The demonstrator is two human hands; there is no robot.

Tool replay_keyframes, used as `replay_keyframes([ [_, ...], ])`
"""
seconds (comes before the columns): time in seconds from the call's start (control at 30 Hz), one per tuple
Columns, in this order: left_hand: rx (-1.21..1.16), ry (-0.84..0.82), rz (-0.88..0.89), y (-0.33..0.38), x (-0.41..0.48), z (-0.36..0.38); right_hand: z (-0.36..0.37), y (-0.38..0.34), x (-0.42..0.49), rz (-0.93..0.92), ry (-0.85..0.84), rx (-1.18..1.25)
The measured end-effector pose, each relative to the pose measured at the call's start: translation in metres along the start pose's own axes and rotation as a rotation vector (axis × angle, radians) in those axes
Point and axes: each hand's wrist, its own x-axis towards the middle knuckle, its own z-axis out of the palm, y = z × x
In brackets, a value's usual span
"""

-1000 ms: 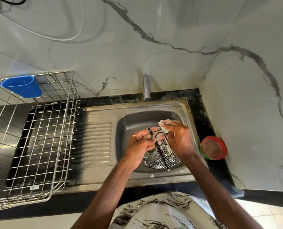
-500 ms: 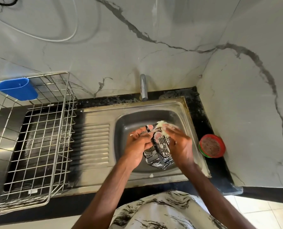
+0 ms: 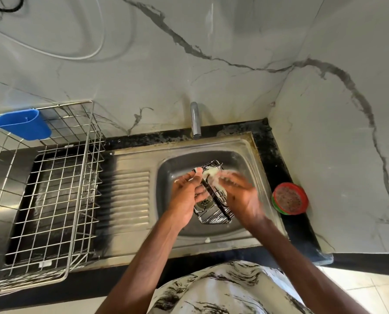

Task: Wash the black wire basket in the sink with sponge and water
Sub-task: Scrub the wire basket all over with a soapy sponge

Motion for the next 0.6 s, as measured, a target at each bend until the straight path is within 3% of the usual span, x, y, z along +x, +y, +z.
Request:
replay_keyframes([
  [0.17,0.005,0.015,0.046,-0.004,0.005,-0.008,-0.002,0.014,-0.003,0.230,0.058,-0.074],
  [0.27,-0.005,0.095,0.055,-0.003,0.006,-0.011,0.001,-0.003,-0.017,0.163,0.059,-0.047],
  [0.47,-0.003,0.172,0.068,-0.002,0.006,-0.008,0.004,-0.026,-0.037,-0.072,-0.194,0.103],
  [0.6,-0.021,0.176,0.040,-0.007,0.006,-0.005,-0.012,0.004,-0.025,0.038,-0.042,0.022],
])
